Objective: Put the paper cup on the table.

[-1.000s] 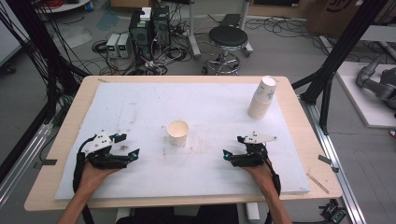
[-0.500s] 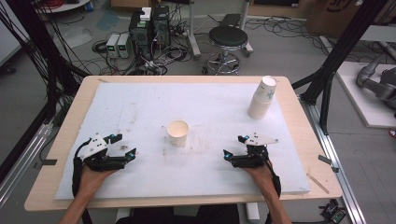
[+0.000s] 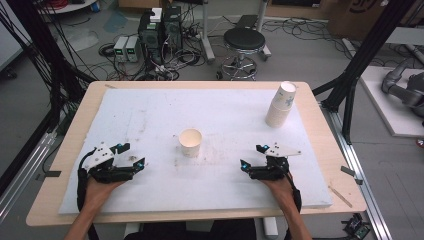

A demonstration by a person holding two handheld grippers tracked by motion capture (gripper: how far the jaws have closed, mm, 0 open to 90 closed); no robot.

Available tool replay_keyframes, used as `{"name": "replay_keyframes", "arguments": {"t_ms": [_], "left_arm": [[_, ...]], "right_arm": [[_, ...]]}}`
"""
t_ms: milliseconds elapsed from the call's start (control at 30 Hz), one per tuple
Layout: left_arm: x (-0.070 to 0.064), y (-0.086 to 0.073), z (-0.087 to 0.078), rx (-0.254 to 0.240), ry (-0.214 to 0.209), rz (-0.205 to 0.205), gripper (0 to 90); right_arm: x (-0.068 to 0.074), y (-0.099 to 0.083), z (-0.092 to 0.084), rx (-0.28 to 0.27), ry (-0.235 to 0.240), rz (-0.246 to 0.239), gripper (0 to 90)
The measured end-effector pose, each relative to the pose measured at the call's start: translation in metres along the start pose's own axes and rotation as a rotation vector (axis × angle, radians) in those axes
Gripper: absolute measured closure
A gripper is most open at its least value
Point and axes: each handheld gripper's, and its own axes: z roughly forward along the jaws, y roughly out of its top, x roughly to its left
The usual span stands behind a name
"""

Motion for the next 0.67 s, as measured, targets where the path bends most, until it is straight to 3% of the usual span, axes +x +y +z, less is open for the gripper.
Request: {"name": "replay_keyframes", "arguments": {"t_ms": [667], "left_arm": [[0.0007, 0.0, 0.0006, 0.004, -0.004, -0.007, 19.1]], "right_arm": [[-0.0004, -0.0012, -0.0019, -0.023, 0.004, -0.008, 14.4]]}}
